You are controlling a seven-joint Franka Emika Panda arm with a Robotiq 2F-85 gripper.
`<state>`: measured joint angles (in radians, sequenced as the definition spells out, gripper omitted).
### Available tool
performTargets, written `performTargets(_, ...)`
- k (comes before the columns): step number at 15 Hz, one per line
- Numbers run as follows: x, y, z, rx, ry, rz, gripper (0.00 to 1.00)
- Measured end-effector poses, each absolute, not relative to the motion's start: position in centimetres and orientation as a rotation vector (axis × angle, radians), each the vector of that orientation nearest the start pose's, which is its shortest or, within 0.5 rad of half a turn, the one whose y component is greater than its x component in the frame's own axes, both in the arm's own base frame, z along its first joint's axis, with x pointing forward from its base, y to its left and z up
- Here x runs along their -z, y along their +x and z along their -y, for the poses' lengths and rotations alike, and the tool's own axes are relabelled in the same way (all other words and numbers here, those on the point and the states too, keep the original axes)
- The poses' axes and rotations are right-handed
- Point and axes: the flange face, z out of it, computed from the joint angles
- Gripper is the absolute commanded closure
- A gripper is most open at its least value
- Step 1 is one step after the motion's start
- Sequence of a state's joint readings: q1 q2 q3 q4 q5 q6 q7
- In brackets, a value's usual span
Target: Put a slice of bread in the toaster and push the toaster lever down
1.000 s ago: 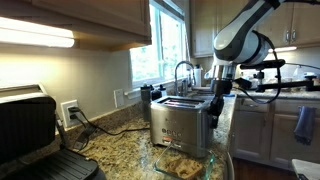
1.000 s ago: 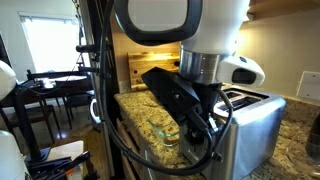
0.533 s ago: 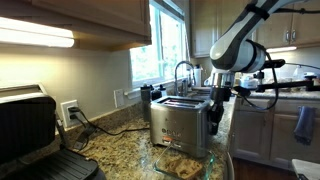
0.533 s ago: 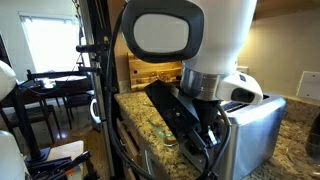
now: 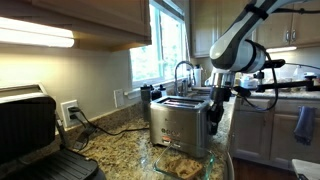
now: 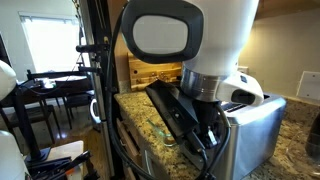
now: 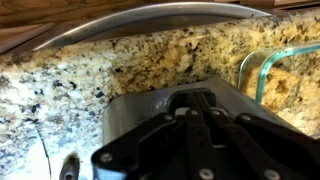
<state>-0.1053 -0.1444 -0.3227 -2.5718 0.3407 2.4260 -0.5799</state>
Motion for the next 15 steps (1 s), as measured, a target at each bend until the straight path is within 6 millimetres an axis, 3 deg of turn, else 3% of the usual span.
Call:
performTargets(8,-31.2,39.8,18.2,0.173,-2.891,-0.164,0.97)
performTargets(15,-30.5,37.2,21.1,0.153,-2.906,-0.210,0.97)
